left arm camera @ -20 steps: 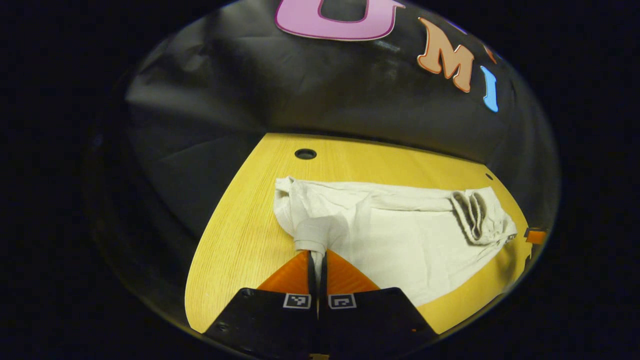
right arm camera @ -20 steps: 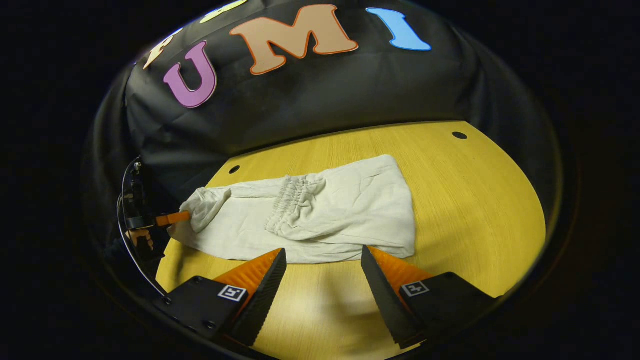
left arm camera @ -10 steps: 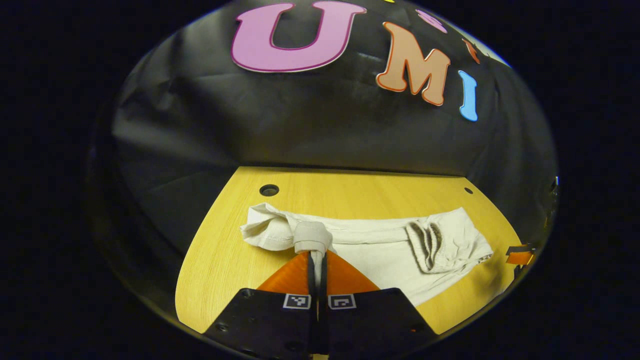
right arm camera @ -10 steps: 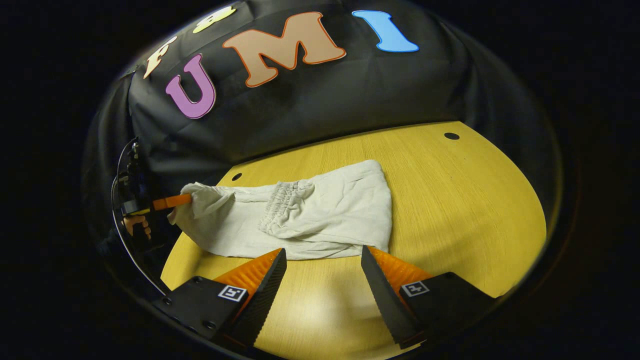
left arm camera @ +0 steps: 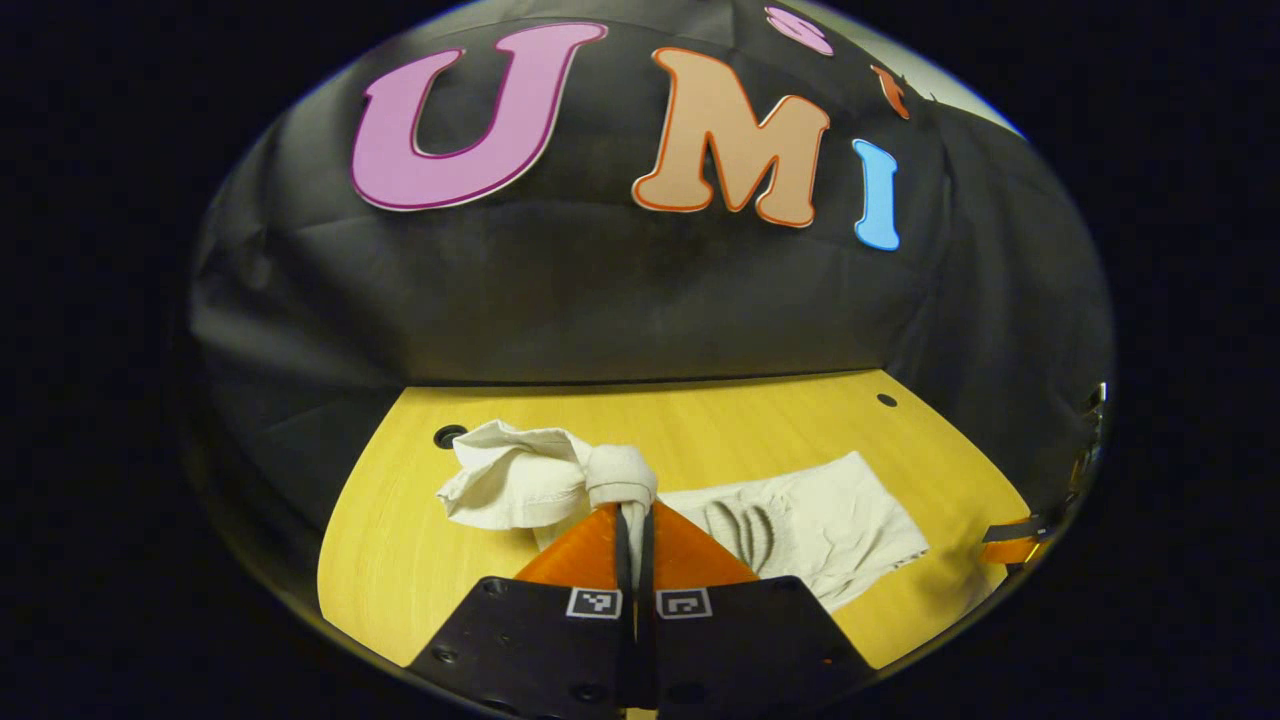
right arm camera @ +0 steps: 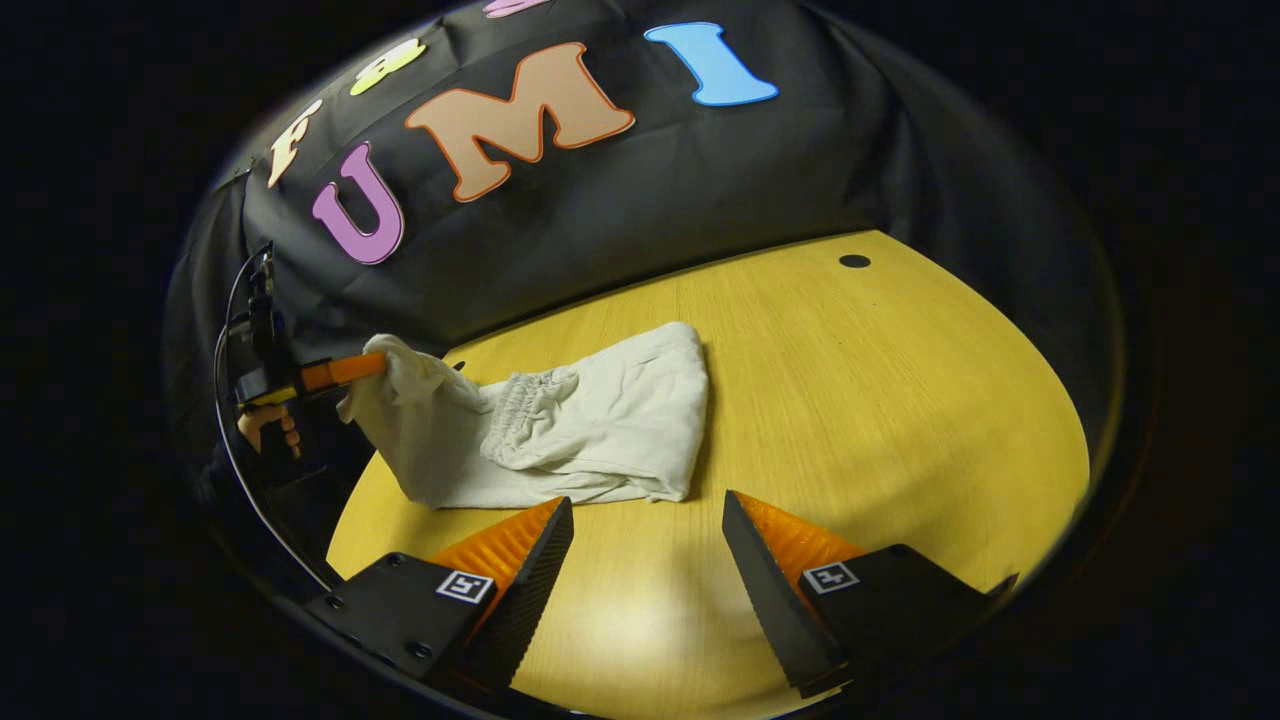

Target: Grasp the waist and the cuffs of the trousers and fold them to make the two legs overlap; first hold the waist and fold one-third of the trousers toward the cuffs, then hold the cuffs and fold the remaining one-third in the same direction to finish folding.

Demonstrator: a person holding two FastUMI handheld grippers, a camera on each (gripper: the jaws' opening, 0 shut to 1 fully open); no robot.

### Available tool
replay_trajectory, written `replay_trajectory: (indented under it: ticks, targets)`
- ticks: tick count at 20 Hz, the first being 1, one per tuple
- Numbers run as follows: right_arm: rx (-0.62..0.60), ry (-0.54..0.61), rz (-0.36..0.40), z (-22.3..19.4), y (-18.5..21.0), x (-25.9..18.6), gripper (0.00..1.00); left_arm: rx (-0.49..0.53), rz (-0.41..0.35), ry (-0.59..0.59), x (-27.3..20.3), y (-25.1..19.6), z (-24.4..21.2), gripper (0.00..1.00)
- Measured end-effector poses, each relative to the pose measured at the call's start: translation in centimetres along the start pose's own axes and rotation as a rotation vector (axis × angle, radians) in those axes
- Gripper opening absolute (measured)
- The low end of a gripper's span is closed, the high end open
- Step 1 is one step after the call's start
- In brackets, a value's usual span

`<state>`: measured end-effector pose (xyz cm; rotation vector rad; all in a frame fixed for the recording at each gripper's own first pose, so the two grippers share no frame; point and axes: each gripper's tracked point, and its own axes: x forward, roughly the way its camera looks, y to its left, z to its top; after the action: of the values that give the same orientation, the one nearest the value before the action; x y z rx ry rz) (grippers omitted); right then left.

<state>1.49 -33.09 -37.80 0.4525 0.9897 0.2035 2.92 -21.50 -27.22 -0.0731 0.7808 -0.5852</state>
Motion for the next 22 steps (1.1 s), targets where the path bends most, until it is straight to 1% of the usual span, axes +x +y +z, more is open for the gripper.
replay_trajectory:
  ticks: [6,12,15,18,20,22]
  targets:
    - [0.022,-0.004,-0.024,0.1,-1.0,-0.3,0.96,0.034,-0.071,-0.025,2.4,-6.6,2.1,0.00]
    - [0.035,-0.006,-0.047,0.2,-1.9,-0.6,0.96,0.075,-0.158,-0.021,5.2,-13.8,2.3,0.00]
    - [0.036,-0.007,-0.061,0.2,-2.3,-0.7,0.96,0.086,-0.182,0.005,6.6,-16.8,1.2,0.00]
    - [0.039,-0.005,-0.066,0.2,-2.6,-0.8,0.96,0.075,-0.200,0.027,8.2,-19.4,-0.5,0.00]
    - [0.035,-0.001,-0.071,0.1,-2.8,-0.9,0.96,0.084,-0.205,0.085,9.1,-21.0,-2.8,0.00]
    - [0.028,0.005,-0.070,0.0,-3.0,-1.0,0.96,0.130,-0.212,0.137,9.6,-22.2,-5.4,0.00]
